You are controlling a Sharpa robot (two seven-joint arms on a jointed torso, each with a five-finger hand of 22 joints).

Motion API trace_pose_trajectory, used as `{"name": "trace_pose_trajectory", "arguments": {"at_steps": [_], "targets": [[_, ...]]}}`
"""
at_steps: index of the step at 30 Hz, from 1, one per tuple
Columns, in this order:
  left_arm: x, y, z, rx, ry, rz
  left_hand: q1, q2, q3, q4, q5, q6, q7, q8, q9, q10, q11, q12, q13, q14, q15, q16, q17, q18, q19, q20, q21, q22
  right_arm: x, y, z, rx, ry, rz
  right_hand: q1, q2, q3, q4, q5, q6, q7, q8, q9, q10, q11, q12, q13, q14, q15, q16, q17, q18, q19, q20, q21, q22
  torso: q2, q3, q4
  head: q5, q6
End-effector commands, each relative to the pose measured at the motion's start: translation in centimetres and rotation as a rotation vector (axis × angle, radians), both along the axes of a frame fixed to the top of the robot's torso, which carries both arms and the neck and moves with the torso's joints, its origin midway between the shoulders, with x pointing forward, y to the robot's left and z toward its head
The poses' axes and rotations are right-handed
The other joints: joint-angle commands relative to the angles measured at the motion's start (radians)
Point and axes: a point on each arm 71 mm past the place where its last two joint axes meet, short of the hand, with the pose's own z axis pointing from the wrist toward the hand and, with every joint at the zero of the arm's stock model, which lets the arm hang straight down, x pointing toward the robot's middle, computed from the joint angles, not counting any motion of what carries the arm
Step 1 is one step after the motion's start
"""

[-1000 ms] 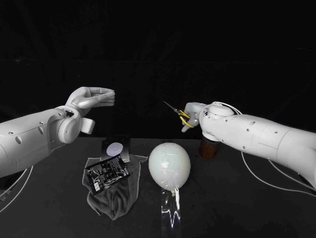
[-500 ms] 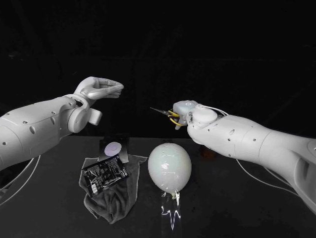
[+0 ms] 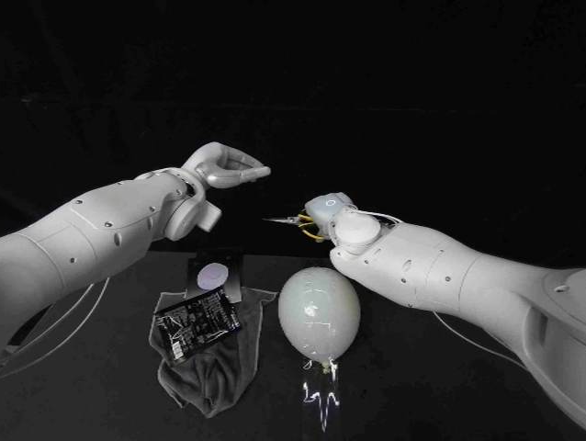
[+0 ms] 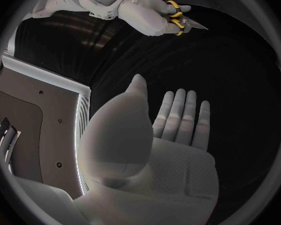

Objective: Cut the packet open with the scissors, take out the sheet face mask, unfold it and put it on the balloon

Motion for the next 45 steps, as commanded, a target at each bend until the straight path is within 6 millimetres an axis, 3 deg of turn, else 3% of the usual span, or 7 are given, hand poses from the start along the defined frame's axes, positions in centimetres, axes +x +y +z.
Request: {"name": "trace_pose_trajectory", "arguments": {"at_steps": [1, 4, 11, 18, 20, 36, 45], "targets": [[0.0, -1.2, -0.7, 0.181, 0.059, -0.052, 0.016, 0.003, -0.006, 0.004, -0.002, -0.004, 0.045, 0.004, -0.002, -0.006, 0.001, -0.003, 0.000, 0.002, 0.001, 0.010, -0.001, -0.023, -0.021, 0.001, -0.010, -0.004, -0.1, 0.3, 0.1, -0.057, -0.030, -0.035, 0.012, 0.035, -0.026, 0.008, -0.002, -0.008, 0.000, 0.001, -0.005, -0.008, 0.001, -0.002, -0.011, -0.002, 0.008, -0.001, 0.000, 0.018, -0.003, 0.006, -0.004, 0.109, 0.005, 0.0001, -0.0003, 0.004, 0.002], [0.0, -2.0, -1.1, 0.254, 0.094, -0.067, 0.024, 0.012, -0.010, 0.004, -0.002, 0.004, 0.043, 0.008, -0.002, 0.002, -0.002, 0.000, 0.000, 0.018, -0.002, 0.020, -0.001, -0.027, -0.016, 0.000, -0.009, -0.002, -0.2, 0.6, 0.0, -0.060, -0.030, -0.032, 0.012, 0.035, -0.026, 0.008, -0.002, -0.008, 0.000, 0.001, -0.005, -0.008, 0.001, -0.002, -0.011, -0.002, 0.008, -0.001, 0.000, 0.018, -0.003, 0.006, -0.004, 0.109, 0.007, -0.0004, 0.0010, 0.008, 0.003], [0.1, -2.9, -1.8, 0.361, 0.153, -0.065, 0.053, 0.036, 0.001, 0.001, -0.002, 0.023, 0.038, 0.017, -0.003, 0.024, -0.010, 0.003, 0.001, 0.073, -0.017, 0.051, 0.005, -0.010, 0.121, -0.003, 0.041, 0.020, -0.6, 1.2, -0.1, -0.062, -0.029, -0.020, 0.009, 0.028, -0.025, 0.019, -0.003, -0.010, 0.002, 0.001, -0.013, -0.008, 0.004, -0.001, -0.029, -0.005, 0.010, -0.005, -0.006, 0.021, -0.009, 0.010, -0.019, 0.105, 0.005, 0.0009, 0.0004, 0.012, 0.002], [0.1, -3.8, -2.6, 0.431, 0.217, -0.080, 0.078, 0.050, 0.012, -0.003, -0.002, 0.031, 0.035, 0.019, -0.005, 0.037, -0.014, 0.004, 0.001, 0.091, -0.023, 0.062, 0.006, 0.000, 0.137, -0.003, 0.053, 0.024, -1.2, 2.0, 0.0, -0.044, -0.046, 0.014, 0.001, 0.021, -0.024, 0.033, -0.002, -0.008, 0.003, 0.003, -0.020, -0.003, 0.004, 0.001, -0.045, -0.005, 0.012, -0.005, -0.008, 0.020, -0.003, 0.012, -0.013, 0.107, 0.004, 0.0017, -0.0025, 0.019, -0.001], [0.1, -4.1, -2.8, 0.445, 0.232, -0.090, 0.092, 0.057, 0.016, -0.004, -0.002, 0.041, 0.027, 0.022, -0.005, 0.083, -0.027, 0.023, 0.008, 0.133, -0.037, 0.085, 0.015, 0.007, 0.146, -0.004, 0.059, 0.026, -1.3, 2.2, 0.0, -0.039, -0.049, 0.025, 0.000, 0.020, -0.024, 0.035, -0.002, -0.007, 0.003, 0.003, -0.021, -0.002, 0.004, 0.001, -0.047, -0.004, 0.012, -0.005, -0.007, 0.020, -0.002, 0.012, -0.012, 0.107, 0.004, 0.0014, -0.0021, 0.019, -0.001], [-0.2, -5.6, -3.4, 0.454, 0.280, -0.148, 0.082, 0.073, 0.010, 0.003, -0.002, 0.056, 0.020, 0.026, -0.007, 0.082, -0.030, 0.009, 0.003, 0.126, -0.037, 0.078, 0.013, 0.009, 0.144, -0.002, 0.061, 0.025, -2.3, 3.7, -0.1, -0.041, -0.032, 0.077, -0.003, 0.010, -0.023, 0.042, -0.002, -0.005, 0.002, 0.004, -0.025, 0.002, 0.004, 0.002, -0.058, -0.001, 0.012, -0.002, -0.005, 0.020, 0.001, 0.012, -0.009, 0.108, 0.002, 0.0021, 0.0004, 0.024, 0.000], [-0.4, -5.6, -3.7, 0.475, 0.311, -0.165, 0.119, 0.094, 0.021, -0.005, -0.002, 0.094, 0.007, 0.039, -0.008, 0.135, -0.047, 0.017, 0.005, 0.162, -0.053, 0.094, 0.022, 0.019, 0.159, -0.004, 0.073, 0.028, -2.3, 3.5, -0.1, -0.033, -0.041, 0.073, -0.006, 0.007, -0.021, 0.047, -0.002, -0.002, 0.002, 0.005, -0.027, 0.006, 0.004, 0.003, -0.064, 0.002, 0.012, 0.002, 0.001, 0.018, 0.005, 0.013, -0.003, 0.110, 0.004, 0.0017, 0.0009, 0.024, -0.001]]}}
